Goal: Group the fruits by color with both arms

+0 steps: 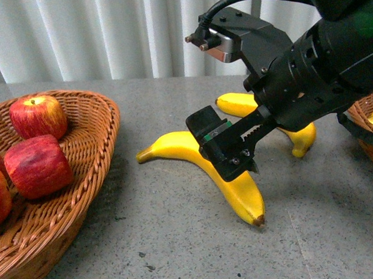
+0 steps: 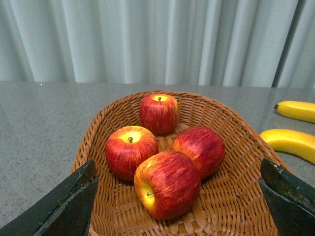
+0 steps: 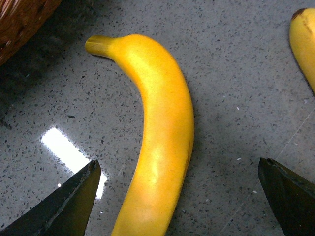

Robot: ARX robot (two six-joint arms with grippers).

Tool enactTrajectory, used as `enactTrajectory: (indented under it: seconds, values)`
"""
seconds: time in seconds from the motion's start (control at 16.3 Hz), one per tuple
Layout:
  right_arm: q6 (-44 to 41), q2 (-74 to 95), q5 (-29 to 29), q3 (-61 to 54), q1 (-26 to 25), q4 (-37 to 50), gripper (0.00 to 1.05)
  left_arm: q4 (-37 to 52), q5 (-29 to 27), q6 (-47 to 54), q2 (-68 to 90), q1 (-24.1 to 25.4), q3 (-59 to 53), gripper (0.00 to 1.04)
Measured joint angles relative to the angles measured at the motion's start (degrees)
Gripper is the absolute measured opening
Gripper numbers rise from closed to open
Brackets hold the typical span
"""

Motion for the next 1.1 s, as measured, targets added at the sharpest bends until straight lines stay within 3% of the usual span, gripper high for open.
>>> enactTrajectory:
  seconds: [0.37, 1.1]
  values:
    - [1.05, 1.25, -0.26, 1.51, 4.55, -1.92, 0.98, 0.00, 0.00, 0.00, 0.00, 0.00, 0.00, 0.98]
    - [-2.36, 10.60, 4.52, 4.52, 3.69, 1.07, 0.98, 0.00, 0.00, 0.00, 0.00, 0.00, 0.00, 0.98]
